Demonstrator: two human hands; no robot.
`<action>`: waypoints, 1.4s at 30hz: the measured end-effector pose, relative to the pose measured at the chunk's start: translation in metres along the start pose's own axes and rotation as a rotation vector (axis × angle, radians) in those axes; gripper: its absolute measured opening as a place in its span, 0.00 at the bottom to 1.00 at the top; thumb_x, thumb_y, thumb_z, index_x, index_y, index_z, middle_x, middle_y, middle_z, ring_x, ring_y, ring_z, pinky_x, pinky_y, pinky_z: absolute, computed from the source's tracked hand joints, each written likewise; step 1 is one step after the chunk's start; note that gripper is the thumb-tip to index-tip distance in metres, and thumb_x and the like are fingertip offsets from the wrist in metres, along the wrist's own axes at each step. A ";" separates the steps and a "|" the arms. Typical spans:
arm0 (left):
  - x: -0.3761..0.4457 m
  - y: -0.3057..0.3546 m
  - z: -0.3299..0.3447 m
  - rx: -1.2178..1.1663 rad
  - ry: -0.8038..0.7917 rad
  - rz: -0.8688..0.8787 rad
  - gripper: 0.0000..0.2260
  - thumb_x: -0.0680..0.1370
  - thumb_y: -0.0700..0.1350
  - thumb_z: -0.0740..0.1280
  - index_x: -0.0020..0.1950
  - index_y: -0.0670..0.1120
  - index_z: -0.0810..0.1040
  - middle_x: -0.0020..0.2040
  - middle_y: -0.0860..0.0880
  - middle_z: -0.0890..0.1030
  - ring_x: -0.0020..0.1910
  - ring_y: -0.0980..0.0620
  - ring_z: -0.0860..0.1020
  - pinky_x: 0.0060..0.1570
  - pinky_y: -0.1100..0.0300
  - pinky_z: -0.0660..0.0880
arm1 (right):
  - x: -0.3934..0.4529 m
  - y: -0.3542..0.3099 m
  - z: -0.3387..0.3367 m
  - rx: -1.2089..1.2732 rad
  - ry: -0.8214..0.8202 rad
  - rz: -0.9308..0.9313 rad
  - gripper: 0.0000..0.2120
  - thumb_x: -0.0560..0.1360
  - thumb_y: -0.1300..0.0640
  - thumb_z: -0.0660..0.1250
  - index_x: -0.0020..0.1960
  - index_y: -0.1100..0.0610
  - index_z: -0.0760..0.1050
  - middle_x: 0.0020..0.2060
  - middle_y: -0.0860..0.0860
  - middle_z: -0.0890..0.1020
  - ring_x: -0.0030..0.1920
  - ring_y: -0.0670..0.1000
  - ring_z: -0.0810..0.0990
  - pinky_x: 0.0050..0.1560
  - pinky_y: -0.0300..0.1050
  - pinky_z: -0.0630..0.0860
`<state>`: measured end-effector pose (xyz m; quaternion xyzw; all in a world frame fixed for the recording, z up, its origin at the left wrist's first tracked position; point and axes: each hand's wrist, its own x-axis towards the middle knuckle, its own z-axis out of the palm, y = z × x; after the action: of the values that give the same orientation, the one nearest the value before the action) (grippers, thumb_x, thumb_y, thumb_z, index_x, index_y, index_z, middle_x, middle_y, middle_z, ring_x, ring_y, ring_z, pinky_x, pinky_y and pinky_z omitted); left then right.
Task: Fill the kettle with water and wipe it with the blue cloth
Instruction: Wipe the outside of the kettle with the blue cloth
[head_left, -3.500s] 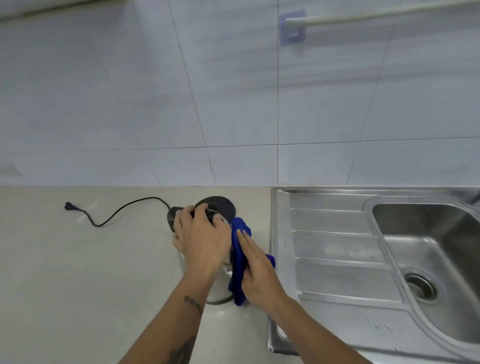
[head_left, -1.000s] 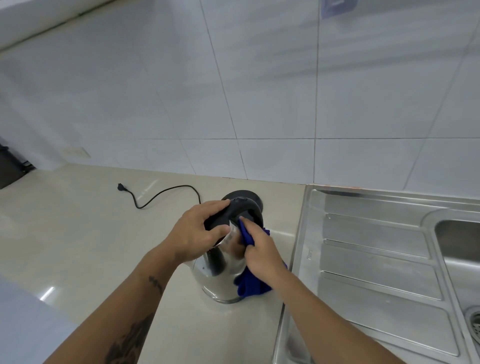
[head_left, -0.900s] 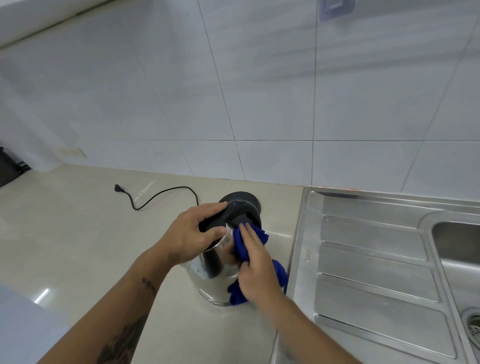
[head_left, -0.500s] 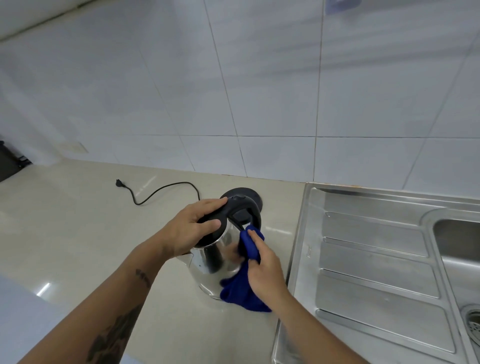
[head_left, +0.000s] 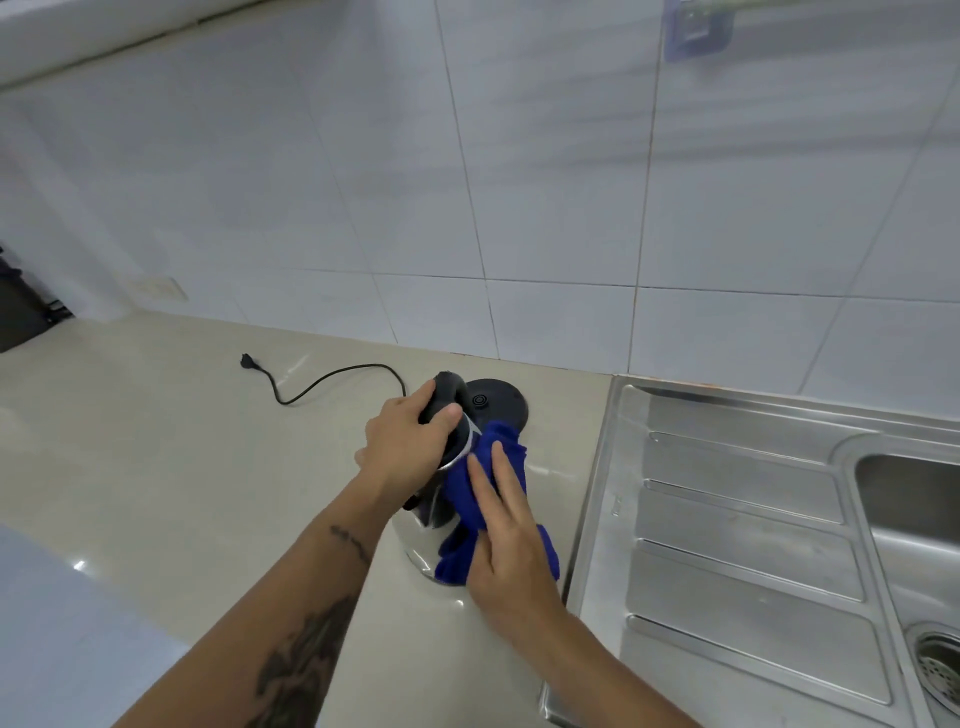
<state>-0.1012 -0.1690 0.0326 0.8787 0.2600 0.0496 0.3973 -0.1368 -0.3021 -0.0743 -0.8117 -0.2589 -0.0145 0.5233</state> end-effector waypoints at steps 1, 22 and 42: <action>-0.002 0.004 0.004 0.041 0.039 -0.031 0.27 0.76 0.63 0.60 0.74 0.62 0.67 0.70 0.51 0.72 0.69 0.44 0.70 0.68 0.41 0.67 | -0.008 0.005 0.002 -0.027 -0.006 -0.011 0.35 0.79 0.68 0.58 0.80 0.47 0.53 0.81 0.42 0.47 0.79 0.41 0.52 0.71 0.30 0.61; -0.013 -0.012 -0.029 0.354 -0.154 0.078 0.26 0.82 0.58 0.53 0.80 0.56 0.57 0.71 0.43 0.65 0.70 0.37 0.62 0.68 0.46 0.62 | -0.010 0.002 0.003 0.035 0.039 0.297 0.36 0.76 0.71 0.53 0.81 0.49 0.53 0.80 0.44 0.54 0.79 0.44 0.54 0.71 0.25 0.51; 0.014 -0.066 -0.025 0.305 -0.024 0.718 0.23 0.78 0.61 0.52 0.68 0.51 0.66 0.64 0.53 0.71 0.68 0.48 0.68 0.69 0.35 0.60 | -0.016 -0.028 0.039 0.261 0.333 0.456 0.37 0.80 0.69 0.56 0.73 0.31 0.57 0.78 0.38 0.60 0.77 0.41 0.58 0.78 0.47 0.58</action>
<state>-0.1239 -0.1095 0.0001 0.9632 -0.0646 0.1360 0.2226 -0.1721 -0.2662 -0.0732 -0.7612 0.0197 0.0040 0.6482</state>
